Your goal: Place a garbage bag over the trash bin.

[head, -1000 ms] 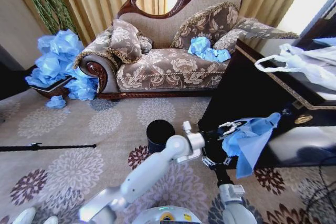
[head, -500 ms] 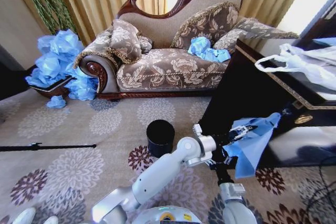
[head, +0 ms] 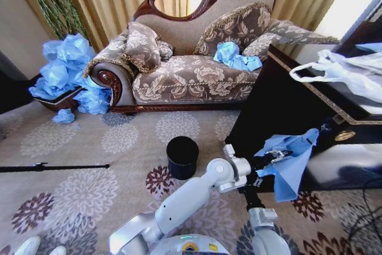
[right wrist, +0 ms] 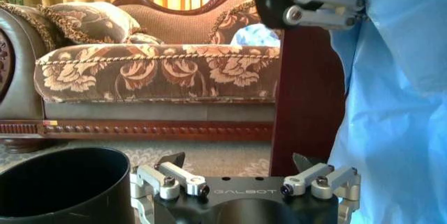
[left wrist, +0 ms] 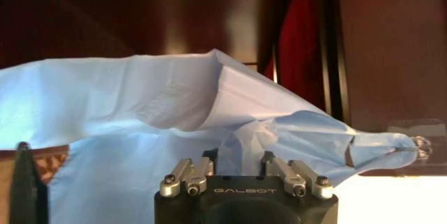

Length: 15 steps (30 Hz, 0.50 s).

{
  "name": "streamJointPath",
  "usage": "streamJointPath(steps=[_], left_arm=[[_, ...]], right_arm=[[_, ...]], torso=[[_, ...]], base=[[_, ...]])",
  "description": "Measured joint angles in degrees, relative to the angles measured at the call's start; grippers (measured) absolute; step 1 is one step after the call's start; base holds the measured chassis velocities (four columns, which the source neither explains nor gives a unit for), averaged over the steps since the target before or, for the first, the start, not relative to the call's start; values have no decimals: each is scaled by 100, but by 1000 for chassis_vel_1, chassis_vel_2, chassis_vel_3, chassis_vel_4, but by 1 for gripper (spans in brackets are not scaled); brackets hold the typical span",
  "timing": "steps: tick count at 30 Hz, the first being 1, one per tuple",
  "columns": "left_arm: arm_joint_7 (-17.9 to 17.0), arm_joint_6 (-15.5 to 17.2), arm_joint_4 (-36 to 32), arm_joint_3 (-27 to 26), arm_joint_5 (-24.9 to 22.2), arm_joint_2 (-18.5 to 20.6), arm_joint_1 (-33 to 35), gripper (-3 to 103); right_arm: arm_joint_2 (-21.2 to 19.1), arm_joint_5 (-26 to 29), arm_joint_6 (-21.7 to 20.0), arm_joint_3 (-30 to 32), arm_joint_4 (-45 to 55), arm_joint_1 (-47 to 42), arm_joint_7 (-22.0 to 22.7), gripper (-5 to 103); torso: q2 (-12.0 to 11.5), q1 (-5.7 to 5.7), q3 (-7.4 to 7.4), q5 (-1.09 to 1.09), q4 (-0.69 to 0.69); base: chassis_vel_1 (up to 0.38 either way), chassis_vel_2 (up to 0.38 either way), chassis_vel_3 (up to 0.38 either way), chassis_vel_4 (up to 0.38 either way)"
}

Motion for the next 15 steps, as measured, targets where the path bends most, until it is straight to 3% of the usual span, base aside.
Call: streamJointPath(steps=[3, 5, 8, 15], left_arm=[[-165, -6, -123, 15, 21, 144, 29, 22], [-186, -6, -143, 21, 32, 175, 33, 22], [-299, 72, -322, 51, 91, 466, 40, 2], [-349, 200, -566, 24, 193, 1020, 46, 0]], right_arm=[[-24, 0, 0, -12, -1, 6, 16, 100], [-27, 0, 0, -13, -1, 6, 17, 100], [-38, 3, 2, -32, -1, 25, 21, 100], [-29, 0, 22, -114, -13, 53, 21, 100]], torso=[[0, 0, 0, -1, 0], [0, 0, 0, -1, 0], [0, 0, 0, -2, 0], [0, 0, 0, -2, 0]], base=[[0, 0, 0, 0], [0, 0, 0, 0], [0, 0, 0, 0], [0, 0, 0, 0]])
